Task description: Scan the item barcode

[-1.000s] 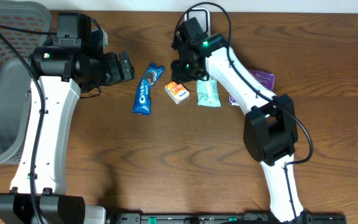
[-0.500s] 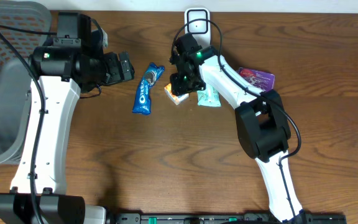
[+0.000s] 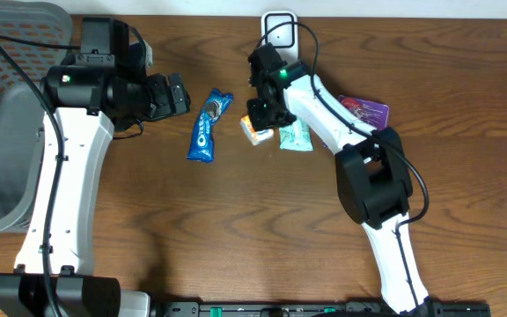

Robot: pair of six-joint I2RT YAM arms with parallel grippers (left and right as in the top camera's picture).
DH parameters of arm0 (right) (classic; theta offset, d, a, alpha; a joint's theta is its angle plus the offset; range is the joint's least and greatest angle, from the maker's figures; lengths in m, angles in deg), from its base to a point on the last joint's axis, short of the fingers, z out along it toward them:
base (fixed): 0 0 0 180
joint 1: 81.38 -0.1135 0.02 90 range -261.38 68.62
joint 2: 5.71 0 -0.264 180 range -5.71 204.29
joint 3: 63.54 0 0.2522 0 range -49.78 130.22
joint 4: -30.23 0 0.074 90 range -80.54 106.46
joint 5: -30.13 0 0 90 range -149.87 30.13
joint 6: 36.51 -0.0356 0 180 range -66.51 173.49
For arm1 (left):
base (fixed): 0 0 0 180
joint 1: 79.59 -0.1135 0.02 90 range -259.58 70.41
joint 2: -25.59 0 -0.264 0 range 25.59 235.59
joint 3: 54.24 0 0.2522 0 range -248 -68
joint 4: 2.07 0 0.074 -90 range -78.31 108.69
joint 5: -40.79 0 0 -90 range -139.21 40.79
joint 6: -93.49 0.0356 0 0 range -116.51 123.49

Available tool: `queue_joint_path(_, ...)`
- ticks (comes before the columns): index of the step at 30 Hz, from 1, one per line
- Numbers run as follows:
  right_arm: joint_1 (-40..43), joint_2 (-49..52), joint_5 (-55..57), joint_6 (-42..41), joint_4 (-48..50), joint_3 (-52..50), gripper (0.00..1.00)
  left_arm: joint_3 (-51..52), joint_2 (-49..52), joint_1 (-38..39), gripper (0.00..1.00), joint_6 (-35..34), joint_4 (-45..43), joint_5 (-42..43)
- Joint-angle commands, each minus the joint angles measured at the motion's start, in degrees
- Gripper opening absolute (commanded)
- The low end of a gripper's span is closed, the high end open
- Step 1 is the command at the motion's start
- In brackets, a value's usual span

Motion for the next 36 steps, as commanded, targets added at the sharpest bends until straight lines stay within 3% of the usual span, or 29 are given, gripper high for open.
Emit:
queue_joint_path(1, -0.1, -3.7, 8.6, -0.6, -1.3, 3.0, 0.49, 0.2, 0.1, -0.1, 0.98, 0.7, 0.1, -0.6)
queue_joint_path(7, -3.1, -4.7, 8.8, 0.9, -0.7, 3.0, 0.55, 0.2, 0.1, -0.1, 0.98, 0.7, 0.1, -0.6)
queue_joint_path(21, -11.4, -1.6, 25.9, 3.3, 1.6, 0.0, 0.45, 0.2, 0.1, -0.1, 0.98, 0.7, 0.1, -0.6)
queue_joint_path(32, -11.7, -1.5, 26.1, 3.1, 10.3, -9.0, 0.4, 0.2, 0.1, -0.1, 0.98, 0.7, 0.1, -0.6)
queue_joint_path(34, -11.7, -1.5, 26.1, 2.9, 11.7, -10.9, 0.37, 0.2, 0.1, -0.1, 0.98, 0.7, 0.1, -0.6)
queue_joint_path(36, -11.7, -1.5, 26.1, 1.9, 12.1, -12.0, 0.27, 0.2, 0.1, -0.1, 0.98, 0.7, 0.1, -0.6)
